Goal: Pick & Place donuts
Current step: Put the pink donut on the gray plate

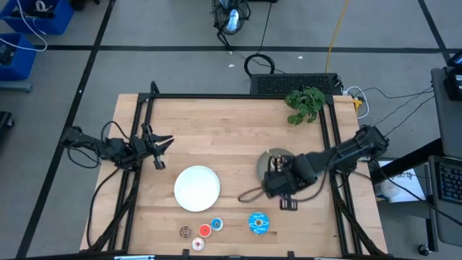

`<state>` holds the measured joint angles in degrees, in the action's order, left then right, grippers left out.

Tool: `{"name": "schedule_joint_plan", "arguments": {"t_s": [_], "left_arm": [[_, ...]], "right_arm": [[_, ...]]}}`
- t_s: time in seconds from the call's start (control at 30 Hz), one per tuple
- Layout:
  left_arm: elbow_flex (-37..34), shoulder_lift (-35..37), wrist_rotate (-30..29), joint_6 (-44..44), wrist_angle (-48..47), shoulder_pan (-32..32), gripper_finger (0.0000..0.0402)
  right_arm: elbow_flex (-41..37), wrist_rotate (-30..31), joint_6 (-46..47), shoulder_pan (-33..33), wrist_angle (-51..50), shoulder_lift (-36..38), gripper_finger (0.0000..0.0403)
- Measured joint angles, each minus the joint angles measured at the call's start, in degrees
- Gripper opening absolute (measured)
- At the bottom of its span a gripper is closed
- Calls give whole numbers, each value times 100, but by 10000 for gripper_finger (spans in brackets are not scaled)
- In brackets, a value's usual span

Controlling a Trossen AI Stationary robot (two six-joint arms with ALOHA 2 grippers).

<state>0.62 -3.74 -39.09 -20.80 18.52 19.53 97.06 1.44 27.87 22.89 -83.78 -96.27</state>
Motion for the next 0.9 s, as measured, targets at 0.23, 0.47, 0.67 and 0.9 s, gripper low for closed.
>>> {"name": "schedule_joint_plan", "arguments": {"t_s": [0.23,0.47,0.67,0.9], "left_arm": [[0,1,0,-57,-2,0,63],[0,1,0,-164,-69,0,63],[0,-1,-2,-161,-76,0,63],[0,-1,-2,-115,-46,0,63]], "right_arm": [[-320,-169,-955,-794,95,24,13],[-2003,-1073,-1846,-1269,1394,444,13],[-3217,-758,-1650,-1673,1657,887,13],[-4170,-1373,-1736,-2198,2276,1026,13]]}}
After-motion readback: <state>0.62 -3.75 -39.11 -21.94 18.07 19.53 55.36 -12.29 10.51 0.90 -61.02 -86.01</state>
